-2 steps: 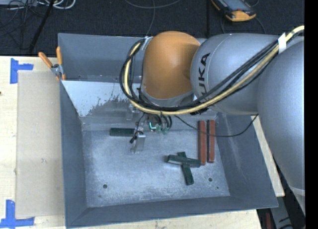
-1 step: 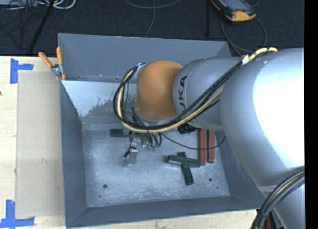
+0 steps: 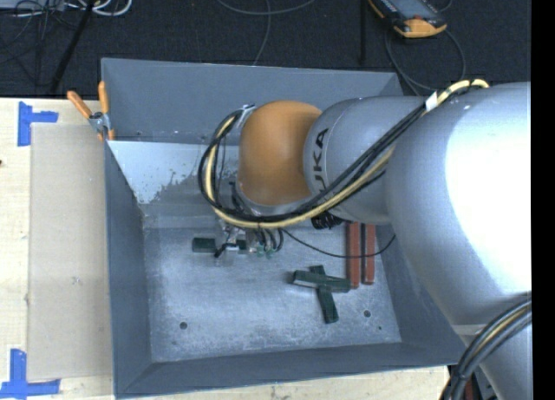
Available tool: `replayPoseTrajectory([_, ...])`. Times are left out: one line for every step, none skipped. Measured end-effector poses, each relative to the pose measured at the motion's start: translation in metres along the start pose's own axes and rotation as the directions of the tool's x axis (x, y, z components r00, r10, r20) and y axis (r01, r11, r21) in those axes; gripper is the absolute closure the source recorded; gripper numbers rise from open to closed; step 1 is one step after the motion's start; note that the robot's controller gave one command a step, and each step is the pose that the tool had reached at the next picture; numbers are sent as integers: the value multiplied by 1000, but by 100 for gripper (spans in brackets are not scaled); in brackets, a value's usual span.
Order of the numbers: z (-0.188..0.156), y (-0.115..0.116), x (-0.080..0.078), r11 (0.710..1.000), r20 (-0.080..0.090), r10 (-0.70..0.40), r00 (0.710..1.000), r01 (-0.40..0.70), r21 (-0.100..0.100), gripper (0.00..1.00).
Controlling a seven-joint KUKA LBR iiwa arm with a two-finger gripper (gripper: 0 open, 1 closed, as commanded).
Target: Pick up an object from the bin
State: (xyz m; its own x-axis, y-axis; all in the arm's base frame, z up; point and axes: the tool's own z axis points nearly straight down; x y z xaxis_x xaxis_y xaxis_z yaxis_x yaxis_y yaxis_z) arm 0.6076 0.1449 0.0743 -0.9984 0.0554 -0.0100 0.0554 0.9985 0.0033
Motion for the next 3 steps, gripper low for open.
replayPoseTrajectory([4, -1, 3, 1000, -8, 0, 1000, 0, 2, 0])
replayPoseTrajectory([4, -1, 3, 1000, -9, 2, 1000, -2, 2, 100])
replayPoseTrajectory([-214, 20, 2, 1000, 0, 3, 1000, -3, -1, 100])
